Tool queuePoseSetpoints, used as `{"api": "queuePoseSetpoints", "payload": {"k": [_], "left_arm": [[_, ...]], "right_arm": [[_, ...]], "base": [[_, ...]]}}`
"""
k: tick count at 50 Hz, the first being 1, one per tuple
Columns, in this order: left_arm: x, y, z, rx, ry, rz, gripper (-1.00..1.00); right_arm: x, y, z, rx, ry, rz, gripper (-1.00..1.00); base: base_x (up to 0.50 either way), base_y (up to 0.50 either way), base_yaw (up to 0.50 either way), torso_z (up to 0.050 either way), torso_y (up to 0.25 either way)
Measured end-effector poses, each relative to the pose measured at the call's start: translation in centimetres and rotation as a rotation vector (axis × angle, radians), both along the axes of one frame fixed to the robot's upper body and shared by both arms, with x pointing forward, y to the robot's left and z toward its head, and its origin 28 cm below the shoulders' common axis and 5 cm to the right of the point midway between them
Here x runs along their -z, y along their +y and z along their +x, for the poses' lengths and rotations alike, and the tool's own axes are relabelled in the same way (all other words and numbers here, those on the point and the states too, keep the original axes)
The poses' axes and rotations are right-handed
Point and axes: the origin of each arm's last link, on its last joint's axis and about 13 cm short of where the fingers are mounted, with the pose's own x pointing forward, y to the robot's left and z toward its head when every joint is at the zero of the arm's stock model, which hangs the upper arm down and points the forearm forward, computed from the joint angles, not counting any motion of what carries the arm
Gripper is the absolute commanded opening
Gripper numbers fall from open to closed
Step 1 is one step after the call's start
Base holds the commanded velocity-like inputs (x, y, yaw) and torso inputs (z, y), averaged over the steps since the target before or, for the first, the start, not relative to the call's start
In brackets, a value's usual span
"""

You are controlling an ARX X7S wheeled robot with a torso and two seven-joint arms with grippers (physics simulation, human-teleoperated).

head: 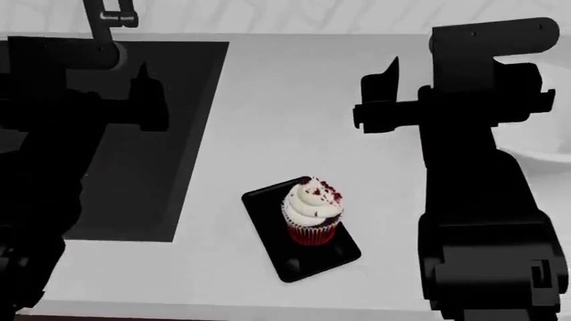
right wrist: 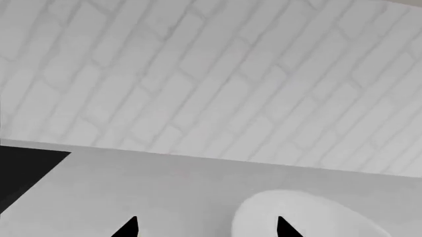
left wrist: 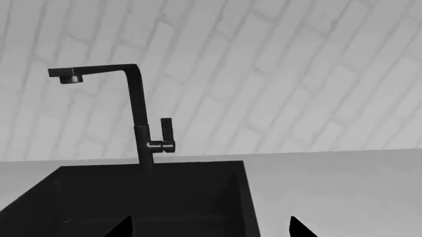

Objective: Move the fresh-baked cupcake off the tray onto the counter, and place the bowl used for mixing into the sink.

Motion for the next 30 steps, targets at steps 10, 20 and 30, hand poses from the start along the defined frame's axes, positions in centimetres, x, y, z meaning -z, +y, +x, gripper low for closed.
{"api": "queuePoseSetpoints", "payload": {"k": [10, 20, 30], "left_arm": [[0.04, -0.05, 0.18, 0.002, 0.002, 0.002, 1.00], [0.05, 0.13, 0.21, -0.004, 0.003, 0.007, 1.00], [-0.02, -0.11, 0.21, 0.005, 0.003, 0.009, 1.00]], "right_arm": [[0.26, -0.06, 0.26, 0.001, 0.010, 0.004, 1.00], [0.44, 0.06, 0.33, -0.002, 0.012, 0.013, 1.00], [0.52, -0.22, 0.31, 0.019, 0.016, 0.008, 1.00]], "base": [[0.50, 0.00, 0.00, 0.050, 0.005], [0.09, -0.14, 0.00, 0.050, 0.005], [0.01, -0.05, 0.00, 0.050, 0.006]]}}
